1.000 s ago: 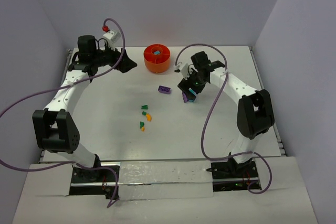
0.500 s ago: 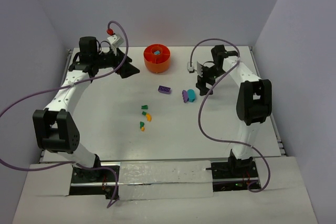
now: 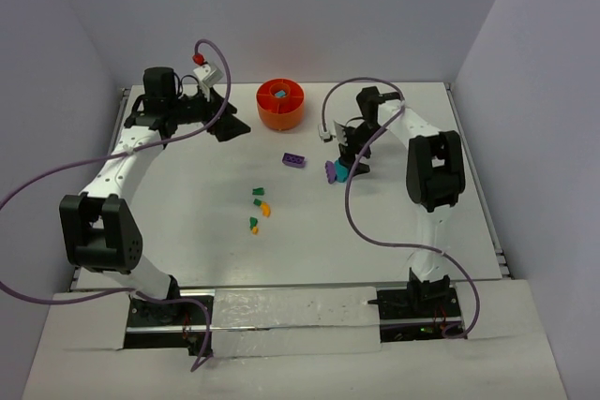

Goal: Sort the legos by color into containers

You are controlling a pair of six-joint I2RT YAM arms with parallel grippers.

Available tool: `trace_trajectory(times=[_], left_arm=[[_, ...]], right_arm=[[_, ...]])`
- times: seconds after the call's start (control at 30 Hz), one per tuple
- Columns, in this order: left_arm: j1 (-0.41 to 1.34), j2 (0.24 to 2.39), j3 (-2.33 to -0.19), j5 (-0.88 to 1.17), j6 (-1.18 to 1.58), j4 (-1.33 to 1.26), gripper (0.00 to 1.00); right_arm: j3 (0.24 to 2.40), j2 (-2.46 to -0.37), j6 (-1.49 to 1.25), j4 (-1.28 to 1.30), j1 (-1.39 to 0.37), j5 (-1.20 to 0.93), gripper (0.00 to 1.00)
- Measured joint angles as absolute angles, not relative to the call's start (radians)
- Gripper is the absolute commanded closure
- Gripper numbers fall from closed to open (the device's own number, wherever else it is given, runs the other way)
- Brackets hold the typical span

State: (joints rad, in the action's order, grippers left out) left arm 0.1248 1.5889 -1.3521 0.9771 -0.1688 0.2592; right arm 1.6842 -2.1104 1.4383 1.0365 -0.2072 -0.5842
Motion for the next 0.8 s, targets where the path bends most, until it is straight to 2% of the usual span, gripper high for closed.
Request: trace_trajectory(times=[0.4, 0.8], left_arm=[[0.131, 1.620, -1.354, 0.973, -0.183, 0.263, 0.01], [0.131, 1.637, -1.360, 0.957, -0.187, 0.270, 0.01]], right_arm=[[1.769, -2.181, 1.458, 1.113, -0.263, -0.539, 0.01], [1.806, -2.211, 1.442, 1.141, -0.279, -0.525, 0.06]])
